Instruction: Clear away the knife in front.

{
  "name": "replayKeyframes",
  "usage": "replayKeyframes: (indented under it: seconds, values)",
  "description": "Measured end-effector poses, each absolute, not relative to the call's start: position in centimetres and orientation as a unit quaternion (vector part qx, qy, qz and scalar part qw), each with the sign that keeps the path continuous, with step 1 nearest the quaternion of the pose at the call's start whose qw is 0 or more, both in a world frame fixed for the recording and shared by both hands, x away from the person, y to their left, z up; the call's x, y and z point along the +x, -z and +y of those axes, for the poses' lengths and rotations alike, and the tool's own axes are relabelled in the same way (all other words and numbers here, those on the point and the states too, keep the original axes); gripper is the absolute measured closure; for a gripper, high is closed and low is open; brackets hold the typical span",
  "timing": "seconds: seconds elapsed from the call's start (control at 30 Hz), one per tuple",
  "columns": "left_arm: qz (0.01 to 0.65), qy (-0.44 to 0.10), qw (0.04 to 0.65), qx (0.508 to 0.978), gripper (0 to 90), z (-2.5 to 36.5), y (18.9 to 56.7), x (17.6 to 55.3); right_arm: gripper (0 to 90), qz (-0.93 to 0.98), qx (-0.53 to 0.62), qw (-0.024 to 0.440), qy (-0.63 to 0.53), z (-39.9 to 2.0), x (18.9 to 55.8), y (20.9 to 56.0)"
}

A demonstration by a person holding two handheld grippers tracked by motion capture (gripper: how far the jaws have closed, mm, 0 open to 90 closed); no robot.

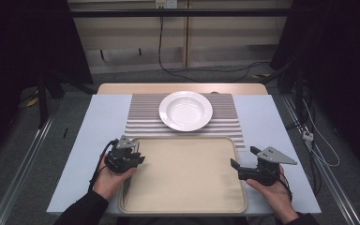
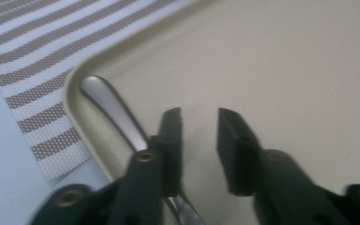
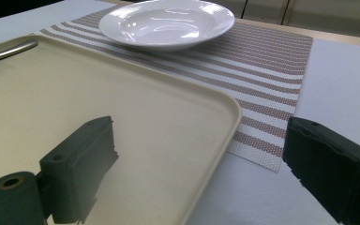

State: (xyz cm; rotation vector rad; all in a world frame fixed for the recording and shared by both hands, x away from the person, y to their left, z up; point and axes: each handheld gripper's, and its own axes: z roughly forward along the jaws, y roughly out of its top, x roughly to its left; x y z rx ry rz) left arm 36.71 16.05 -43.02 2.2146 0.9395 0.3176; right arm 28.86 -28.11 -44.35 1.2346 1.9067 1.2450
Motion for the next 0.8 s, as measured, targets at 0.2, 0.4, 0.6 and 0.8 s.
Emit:
replayKeyframes:
  seconds: [0.2,0.4,0.6,0.8]
  values:
    - [0.356,-0.141,0.378,0.843,38.7,16.0,42.5,36.6,9.3,0.709,0.458,0.271,-0.462,-28.1,28.9,44.4]
    - [0.372,-0.159,0.397,0.824,7.0,15.7,41.9,36.5,9.3,0.709,0.458,0.271,-0.463,-28.1,28.9,44.4]
    - [0.369,-0.162,0.420,0.813,6.0,16.4,41.1,35.9,9.3,0.709,0.459,0.267,-0.463,-28.0,29.1,44.5]
    - [0.379,-0.188,0.412,0.807,7.3,17.5,40.4,35.0,9.2,0.707,0.461,0.268,-0.465,-28.0,29.0,44.4]
